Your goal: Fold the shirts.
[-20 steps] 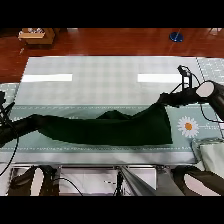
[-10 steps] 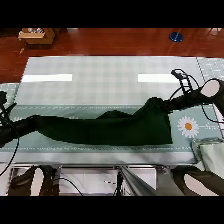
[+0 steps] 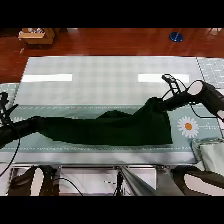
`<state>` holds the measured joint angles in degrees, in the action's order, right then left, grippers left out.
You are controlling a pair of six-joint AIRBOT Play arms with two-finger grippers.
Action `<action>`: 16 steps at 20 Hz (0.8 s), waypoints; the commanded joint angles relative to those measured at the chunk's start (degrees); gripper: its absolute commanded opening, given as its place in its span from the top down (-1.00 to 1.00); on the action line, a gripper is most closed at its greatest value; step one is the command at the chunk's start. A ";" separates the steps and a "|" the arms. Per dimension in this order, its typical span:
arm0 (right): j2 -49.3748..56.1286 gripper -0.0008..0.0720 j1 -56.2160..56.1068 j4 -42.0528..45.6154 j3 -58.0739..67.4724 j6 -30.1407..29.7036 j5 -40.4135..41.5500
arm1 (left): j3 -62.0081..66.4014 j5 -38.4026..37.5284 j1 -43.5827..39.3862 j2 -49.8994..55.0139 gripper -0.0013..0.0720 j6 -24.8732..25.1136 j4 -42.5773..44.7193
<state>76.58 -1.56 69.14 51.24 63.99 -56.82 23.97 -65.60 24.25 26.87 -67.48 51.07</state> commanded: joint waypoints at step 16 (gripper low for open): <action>-22.45 0.90 -0.04 4.48 3.82 1.44 4.44 | 11.26 -0.39 0.02 -0.04 0.90 -0.02 -4.59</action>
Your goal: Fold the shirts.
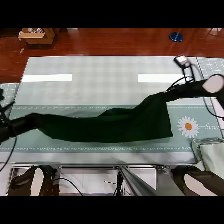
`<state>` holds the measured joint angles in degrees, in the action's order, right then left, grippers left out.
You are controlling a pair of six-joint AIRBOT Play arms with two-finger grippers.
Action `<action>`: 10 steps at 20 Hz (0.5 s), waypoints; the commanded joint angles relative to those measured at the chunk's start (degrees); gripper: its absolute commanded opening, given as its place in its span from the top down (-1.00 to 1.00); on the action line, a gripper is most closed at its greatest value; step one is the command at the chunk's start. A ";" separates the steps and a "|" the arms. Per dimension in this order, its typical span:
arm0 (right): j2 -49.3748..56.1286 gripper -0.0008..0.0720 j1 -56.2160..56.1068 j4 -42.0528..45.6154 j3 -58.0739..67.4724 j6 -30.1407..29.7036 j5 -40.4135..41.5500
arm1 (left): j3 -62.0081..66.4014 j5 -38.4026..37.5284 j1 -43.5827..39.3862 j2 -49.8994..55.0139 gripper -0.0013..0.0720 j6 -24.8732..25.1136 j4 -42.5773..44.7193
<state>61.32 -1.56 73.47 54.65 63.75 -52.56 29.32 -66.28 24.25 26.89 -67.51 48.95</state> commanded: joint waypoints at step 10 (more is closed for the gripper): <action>-27.50 0.91 -0.04 0.94 25.09 15.19 -1.03 | 56.63 6.16 0.04 0.00 0.90 -4.59 -3.52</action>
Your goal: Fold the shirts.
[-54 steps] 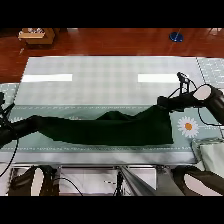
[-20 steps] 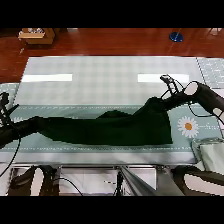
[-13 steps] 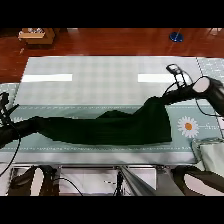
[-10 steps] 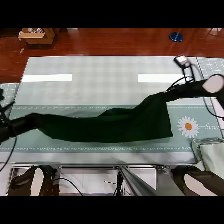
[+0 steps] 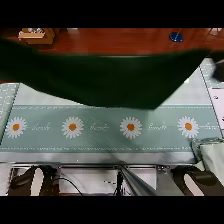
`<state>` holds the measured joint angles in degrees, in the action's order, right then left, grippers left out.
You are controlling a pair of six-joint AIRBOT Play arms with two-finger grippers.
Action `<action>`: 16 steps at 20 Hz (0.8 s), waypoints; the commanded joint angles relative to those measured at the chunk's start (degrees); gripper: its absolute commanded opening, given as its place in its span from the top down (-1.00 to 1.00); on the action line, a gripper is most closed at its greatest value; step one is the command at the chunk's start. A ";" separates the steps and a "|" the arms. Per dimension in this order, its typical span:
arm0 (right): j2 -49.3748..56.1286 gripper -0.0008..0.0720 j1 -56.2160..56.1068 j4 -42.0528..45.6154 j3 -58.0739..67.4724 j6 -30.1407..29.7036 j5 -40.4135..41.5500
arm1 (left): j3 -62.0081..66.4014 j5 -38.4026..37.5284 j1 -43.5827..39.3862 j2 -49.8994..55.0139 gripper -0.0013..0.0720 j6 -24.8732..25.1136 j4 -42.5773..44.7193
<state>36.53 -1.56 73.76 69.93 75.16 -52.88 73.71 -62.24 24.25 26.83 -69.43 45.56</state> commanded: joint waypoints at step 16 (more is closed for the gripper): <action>-2.29 0.91 -0.04 20.13 43.56 11.43 -35.36 | 43.69 -29.79 0.02 0.81 0.90 -20.06 15.52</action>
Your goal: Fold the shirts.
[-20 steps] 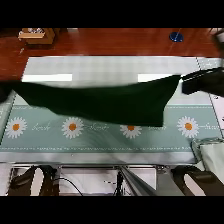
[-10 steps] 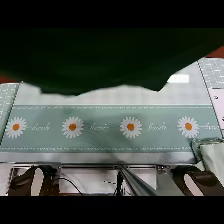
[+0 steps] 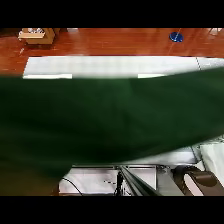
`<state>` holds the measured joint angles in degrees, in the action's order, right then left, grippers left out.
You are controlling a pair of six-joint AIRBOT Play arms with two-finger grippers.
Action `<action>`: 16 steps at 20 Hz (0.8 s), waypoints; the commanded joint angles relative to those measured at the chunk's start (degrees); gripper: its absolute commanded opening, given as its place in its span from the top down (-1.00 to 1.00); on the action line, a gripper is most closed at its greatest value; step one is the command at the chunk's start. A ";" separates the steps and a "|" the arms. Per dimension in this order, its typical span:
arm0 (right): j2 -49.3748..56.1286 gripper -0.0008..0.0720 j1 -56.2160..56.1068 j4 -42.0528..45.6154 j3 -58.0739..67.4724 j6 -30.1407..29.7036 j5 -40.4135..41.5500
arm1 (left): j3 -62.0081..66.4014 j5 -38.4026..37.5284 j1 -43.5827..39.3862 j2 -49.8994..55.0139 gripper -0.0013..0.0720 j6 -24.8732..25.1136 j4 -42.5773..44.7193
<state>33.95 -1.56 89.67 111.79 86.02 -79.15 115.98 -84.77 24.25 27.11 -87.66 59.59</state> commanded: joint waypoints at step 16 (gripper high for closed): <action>48.13 0.91 -0.04 1.73 1.70 -5.22 -13.68 | -8.76 -13.42 -5.62 41.70 0.90 7.65 -6.45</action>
<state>73.97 -1.58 91.83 113.45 80.99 -95.66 110.72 -98.80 21.69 61.36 -81.71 54.02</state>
